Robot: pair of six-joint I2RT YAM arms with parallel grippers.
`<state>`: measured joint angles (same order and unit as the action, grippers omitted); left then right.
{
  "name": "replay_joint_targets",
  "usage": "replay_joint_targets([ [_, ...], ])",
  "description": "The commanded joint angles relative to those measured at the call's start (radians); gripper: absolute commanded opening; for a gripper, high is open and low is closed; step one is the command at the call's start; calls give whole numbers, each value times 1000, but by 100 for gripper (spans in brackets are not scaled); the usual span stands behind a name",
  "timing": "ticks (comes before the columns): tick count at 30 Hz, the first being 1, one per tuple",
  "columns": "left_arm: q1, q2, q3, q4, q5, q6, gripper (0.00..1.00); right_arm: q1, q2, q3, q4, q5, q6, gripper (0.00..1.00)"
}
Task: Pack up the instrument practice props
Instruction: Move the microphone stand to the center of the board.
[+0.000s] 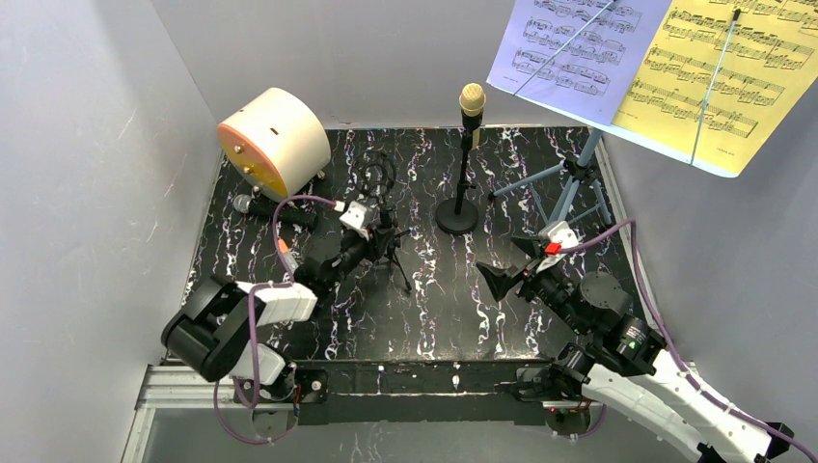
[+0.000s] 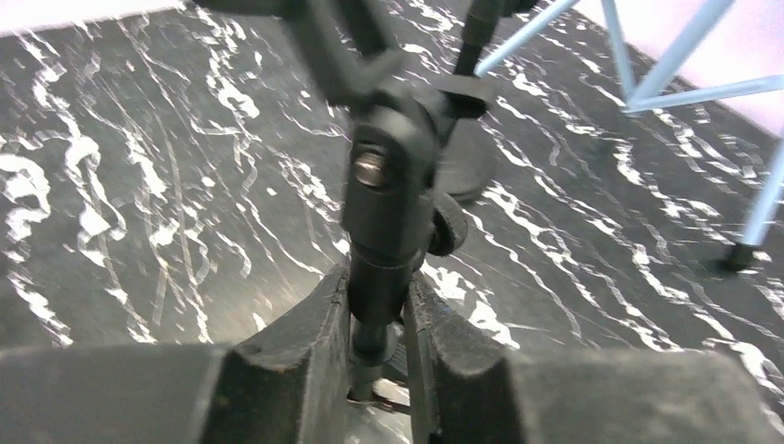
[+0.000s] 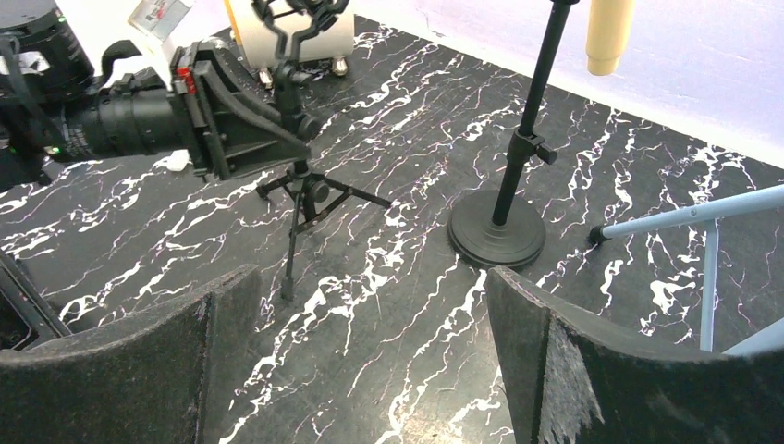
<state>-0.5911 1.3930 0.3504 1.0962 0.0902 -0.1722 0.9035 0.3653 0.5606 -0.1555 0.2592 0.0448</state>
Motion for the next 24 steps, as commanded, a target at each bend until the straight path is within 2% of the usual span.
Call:
replay_joint_targets([
  [1, 12, 87, 90, 111, -100, 121, 10, -2, -17, 9, 37, -4, -17, 99],
  [5, 85, 214, 199, 142, -47, 121, 3, -2, -14, 9, 36, -9, -19, 99],
  [12, 231, 393, 352, 162, 14, 155, 0, -2, -12, 7, 36, -13, -32, 99],
  [16, 297, 475, 430, 160, 66, 158, 0, -2, -3, 7, 37, -13, -42, 99],
  [21, 346, 506, 476, 123, 90, 168, 1, -2, 17, 7, 37, -19, -43, 99],
  [24, 361, 513, 483, 106, 84, 197, 8, -2, 33, 5, 48, -21, -38, 99],
])
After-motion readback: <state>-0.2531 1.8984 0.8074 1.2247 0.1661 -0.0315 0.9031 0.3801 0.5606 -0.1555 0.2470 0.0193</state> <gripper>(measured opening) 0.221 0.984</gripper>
